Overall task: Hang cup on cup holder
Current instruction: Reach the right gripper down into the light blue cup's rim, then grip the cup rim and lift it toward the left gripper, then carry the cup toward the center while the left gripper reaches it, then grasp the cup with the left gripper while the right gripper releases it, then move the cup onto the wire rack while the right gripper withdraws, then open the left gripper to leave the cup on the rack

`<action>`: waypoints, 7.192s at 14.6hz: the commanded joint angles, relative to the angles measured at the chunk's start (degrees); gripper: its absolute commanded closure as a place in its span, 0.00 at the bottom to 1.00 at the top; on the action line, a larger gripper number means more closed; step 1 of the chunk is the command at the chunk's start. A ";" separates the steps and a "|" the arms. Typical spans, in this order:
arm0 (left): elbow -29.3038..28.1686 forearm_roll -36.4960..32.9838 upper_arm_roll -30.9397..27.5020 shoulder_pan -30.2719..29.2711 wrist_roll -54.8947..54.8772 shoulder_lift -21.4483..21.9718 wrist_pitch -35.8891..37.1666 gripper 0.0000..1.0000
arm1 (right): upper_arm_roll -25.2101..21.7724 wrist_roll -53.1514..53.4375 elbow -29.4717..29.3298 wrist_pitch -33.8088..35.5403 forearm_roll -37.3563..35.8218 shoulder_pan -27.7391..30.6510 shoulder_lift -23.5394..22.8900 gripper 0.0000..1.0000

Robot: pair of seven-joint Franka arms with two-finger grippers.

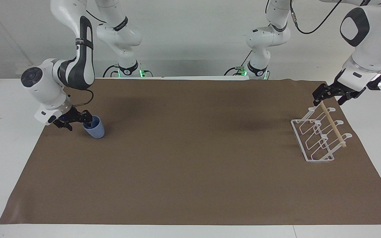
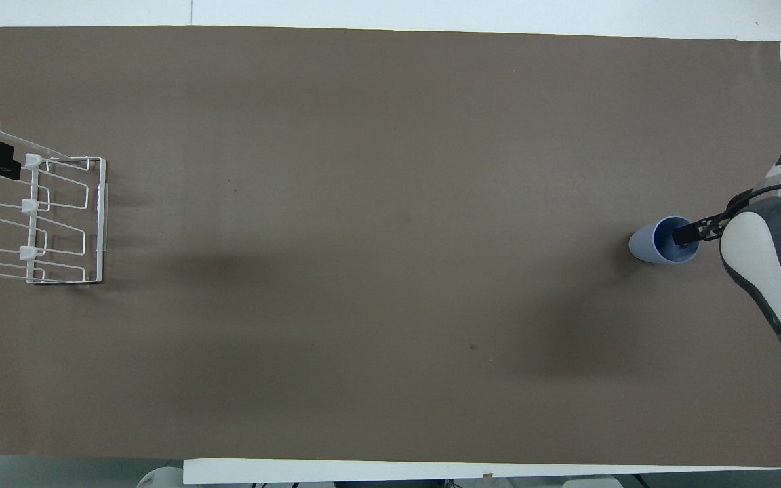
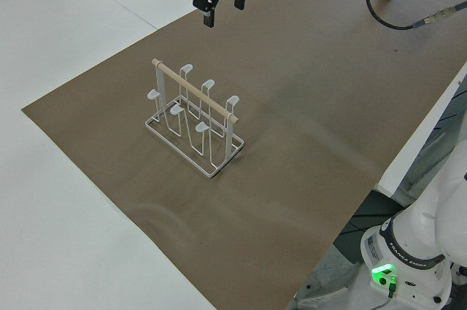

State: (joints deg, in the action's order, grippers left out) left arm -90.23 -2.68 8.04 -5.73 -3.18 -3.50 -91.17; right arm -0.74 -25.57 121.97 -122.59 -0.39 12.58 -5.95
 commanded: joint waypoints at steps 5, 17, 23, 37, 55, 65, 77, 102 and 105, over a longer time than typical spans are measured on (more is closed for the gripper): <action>-0.83 -0.58 -0.04 -0.07 0.10 0.95 -0.06 0.00 | 0.65 -1.41 -2.51 6.45 0.56 -1.33 -0.03 1.00; -2.41 9.51 0.49 5.01 32.11 1.74 -2.08 0.00 | 2.67 5.92 -10.88 27.92 52.21 -10.81 3.48 1.00; -1.88 23.75 0.57 17.49 78.96 1.39 -8.32 0.00 | 2.67 18.44 -8.16 25.83 68.92 -18.19 4.71 1.00; -6.88 33.61 0.57 27.71 109.52 3.58 -11.23 0.01 | 2.67 25.13 -7.63 16.77 76.59 -28.84 4.72 1.00; -9.53 32.13 0.22 28.33 117.08 4.82 -13.69 1.00 | 2.14 27.42 -9.82 16.68 70.30 -24.81 4.71 0.00; -7.95 -23.71 0.05 25.24 116.56 1.76 0.18 1.00 | 1.88 24.43 -18.95 25.36 13.29 -10.56 11.13 0.00; -7.77 -76.25 -0.04 22.52 114.71 -17.51 8.90 1.00 | 2.40 19.59 -31.80 43.40 -1.56 -7.83 9.46 0.00; -9.88 -66.42 0.57 19.45 113.44 -14.81 -0.32 0.00 | -4.27 19.77 -34.17 46.47 -1.72 -14.60 8.14 0.00; -10.14 -52.31 0.40 17.08 90.37 -6.63 -2.52 0.00 | -4.36 19.77 -33.65 46.39 -1.55 -14.60 8.84 0.00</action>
State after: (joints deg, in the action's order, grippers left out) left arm -98.33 -62.87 8.49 13.56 101.22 -17.23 -90.86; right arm -5.01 -5.25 88.74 -77.21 -2.34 -2.07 2.43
